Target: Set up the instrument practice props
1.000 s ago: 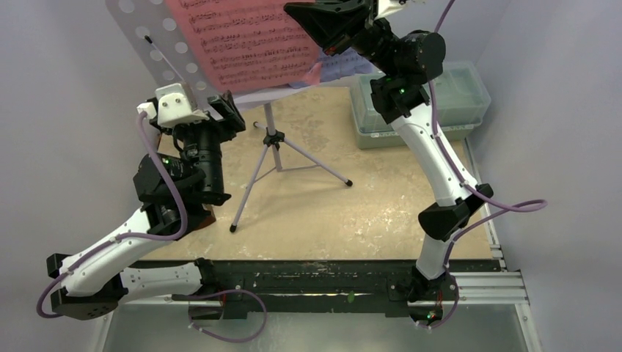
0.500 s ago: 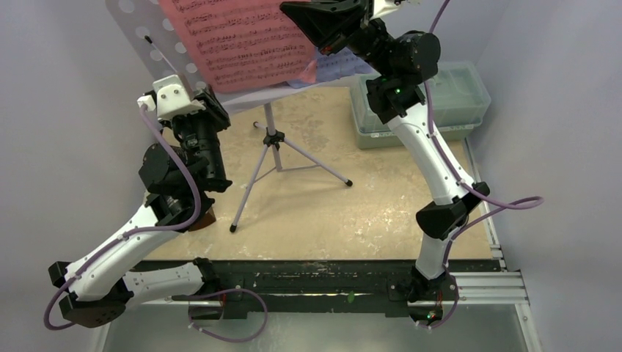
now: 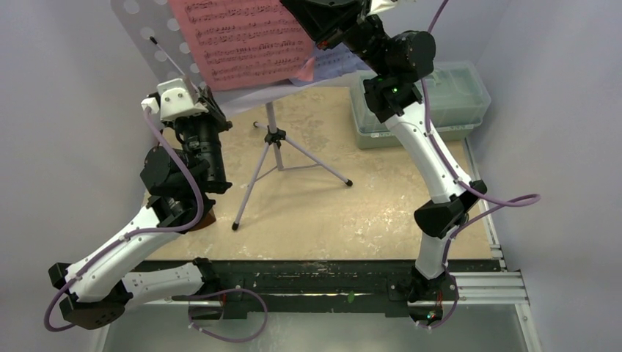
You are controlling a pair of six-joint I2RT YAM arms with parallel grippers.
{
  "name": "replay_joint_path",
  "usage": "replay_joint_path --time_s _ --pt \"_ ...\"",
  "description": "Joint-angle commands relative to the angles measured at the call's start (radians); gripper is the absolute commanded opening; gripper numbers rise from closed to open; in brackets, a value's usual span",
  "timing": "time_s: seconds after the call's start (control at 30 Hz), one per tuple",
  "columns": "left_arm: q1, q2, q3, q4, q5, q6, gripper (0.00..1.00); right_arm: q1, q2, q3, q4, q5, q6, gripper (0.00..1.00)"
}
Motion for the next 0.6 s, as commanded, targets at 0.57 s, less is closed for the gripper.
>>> replay_joint_path --time_s 0.57 --pt "0.003 -0.062 -0.186 0.313 0.221 0.215 0.0 0.024 0.088 0.128 -0.021 0.071 0.0 0.0"
